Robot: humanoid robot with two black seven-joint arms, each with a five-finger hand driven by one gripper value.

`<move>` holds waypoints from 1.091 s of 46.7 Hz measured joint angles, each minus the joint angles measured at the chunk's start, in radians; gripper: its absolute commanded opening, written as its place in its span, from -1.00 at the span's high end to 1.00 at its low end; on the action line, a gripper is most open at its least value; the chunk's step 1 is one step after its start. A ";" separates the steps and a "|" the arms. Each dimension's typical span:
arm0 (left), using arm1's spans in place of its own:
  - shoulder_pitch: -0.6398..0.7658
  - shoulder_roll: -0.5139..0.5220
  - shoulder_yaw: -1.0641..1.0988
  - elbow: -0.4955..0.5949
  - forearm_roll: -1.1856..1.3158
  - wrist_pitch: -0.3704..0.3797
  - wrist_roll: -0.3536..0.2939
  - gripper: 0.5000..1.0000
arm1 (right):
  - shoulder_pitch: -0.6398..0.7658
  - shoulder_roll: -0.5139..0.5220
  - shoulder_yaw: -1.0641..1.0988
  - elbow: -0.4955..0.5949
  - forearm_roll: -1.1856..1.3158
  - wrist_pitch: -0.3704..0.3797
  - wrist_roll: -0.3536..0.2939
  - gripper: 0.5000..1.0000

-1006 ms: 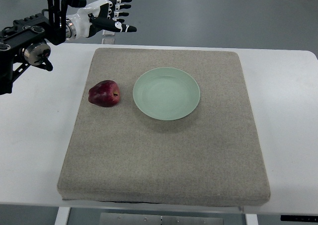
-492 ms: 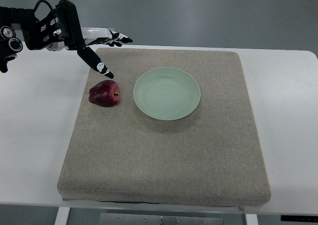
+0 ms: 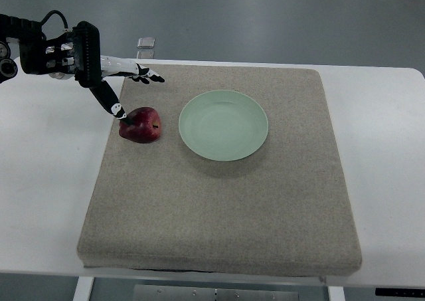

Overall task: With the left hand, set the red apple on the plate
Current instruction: 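Lower the left hand fingers down around the red apple, then close the left hand fingers to grasp the red apple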

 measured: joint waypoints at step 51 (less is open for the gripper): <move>0.098 -0.086 0.006 0.072 0.086 0.049 0.001 -0.98 | 0.000 0.000 0.000 0.000 0.000 0.000 0.000 -0.73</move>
